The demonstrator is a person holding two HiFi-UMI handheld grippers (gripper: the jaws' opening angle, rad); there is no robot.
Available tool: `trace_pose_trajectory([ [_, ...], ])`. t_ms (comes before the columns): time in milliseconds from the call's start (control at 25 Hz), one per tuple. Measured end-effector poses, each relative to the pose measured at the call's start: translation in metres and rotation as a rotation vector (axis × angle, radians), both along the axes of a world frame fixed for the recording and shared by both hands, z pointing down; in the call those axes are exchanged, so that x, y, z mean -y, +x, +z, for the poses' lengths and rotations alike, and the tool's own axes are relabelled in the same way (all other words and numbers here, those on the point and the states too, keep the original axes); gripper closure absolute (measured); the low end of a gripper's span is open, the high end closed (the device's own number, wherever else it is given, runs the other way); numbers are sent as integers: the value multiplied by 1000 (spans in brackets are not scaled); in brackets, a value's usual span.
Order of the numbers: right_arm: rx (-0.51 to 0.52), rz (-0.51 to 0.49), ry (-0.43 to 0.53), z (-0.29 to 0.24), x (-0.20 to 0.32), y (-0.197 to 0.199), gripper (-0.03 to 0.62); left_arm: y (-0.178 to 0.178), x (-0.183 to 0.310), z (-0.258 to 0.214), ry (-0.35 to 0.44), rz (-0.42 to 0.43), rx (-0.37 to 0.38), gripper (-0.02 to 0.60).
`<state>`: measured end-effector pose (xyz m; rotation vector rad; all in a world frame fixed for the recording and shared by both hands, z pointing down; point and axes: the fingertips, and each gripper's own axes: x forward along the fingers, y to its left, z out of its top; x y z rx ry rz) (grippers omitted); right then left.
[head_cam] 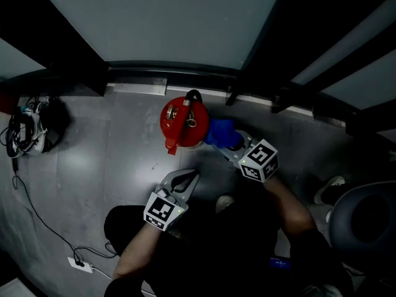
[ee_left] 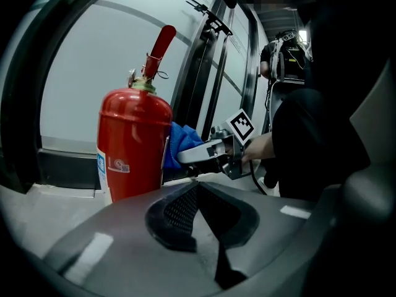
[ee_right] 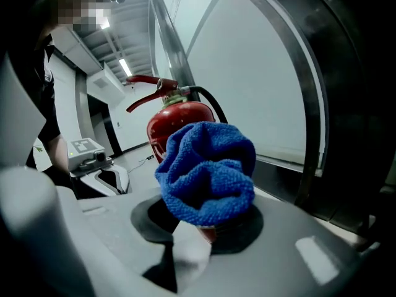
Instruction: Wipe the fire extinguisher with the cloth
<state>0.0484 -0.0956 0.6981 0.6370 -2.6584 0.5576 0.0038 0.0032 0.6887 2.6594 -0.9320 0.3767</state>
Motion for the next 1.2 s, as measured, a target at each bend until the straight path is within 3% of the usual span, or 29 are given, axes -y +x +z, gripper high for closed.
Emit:
trace_pose_trajectory([
  [480, -156, -22, -57, 77, -3, 2, 499, 14, 1, 17, -12, 93, 78, 574],
  [760, -248, -37, -112, 131, -8, 6, 500, 3, -15, 47, -89, 86, 126, 574],
  [1200, -378, -32, -174, 195, -16, 9, 502, -7, -23, 58, -134, 28, 105, 574],
])
